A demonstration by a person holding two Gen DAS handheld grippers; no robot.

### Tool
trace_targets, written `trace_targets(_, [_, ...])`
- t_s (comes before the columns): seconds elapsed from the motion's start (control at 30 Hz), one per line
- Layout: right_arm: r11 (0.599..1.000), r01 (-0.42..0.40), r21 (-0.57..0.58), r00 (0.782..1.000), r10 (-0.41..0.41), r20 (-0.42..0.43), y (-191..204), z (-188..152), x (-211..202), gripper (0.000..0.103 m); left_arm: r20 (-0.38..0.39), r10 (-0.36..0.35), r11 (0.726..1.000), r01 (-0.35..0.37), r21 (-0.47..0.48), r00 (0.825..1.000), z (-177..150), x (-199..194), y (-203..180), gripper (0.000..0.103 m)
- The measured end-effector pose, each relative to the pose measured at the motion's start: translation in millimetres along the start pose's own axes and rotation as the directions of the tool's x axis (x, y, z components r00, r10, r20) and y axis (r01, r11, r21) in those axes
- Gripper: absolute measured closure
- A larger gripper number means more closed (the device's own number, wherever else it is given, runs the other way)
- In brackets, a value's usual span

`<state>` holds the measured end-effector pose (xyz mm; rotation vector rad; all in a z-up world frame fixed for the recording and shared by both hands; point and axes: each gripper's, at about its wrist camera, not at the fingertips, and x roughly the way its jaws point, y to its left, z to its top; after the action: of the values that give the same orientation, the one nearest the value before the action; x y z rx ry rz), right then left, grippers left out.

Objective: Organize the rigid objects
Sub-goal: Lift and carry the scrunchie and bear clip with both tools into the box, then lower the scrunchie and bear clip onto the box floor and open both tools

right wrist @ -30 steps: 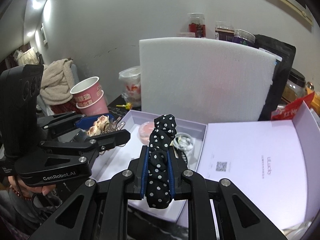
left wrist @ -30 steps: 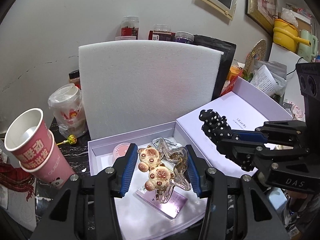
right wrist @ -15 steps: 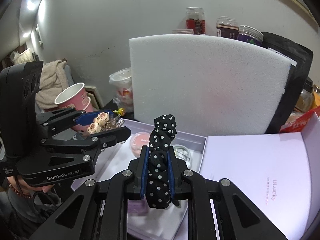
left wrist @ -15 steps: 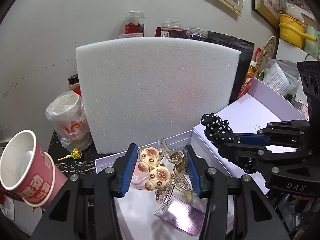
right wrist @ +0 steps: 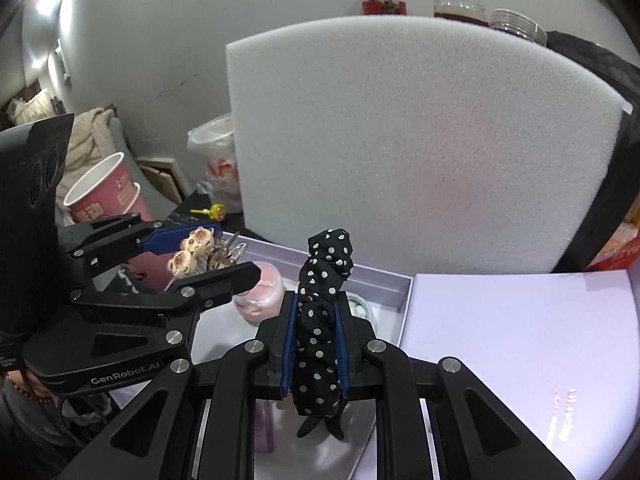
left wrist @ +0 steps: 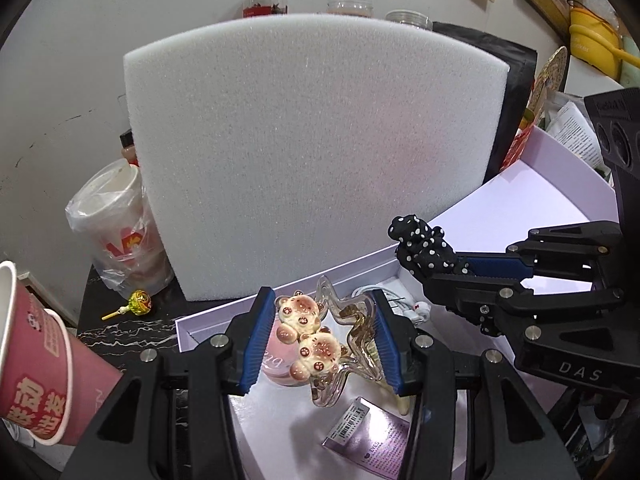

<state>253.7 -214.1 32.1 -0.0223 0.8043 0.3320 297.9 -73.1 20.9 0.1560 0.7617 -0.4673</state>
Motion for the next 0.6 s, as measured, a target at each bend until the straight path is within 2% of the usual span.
trace_targets(0.6, [0.999,-0.015,0.031,0.997,0.018,-0.079,-9,5,34,0.086,-0.102,-0.017,1.000,0.018,0.005,0.995,-9,27,1,0.056])
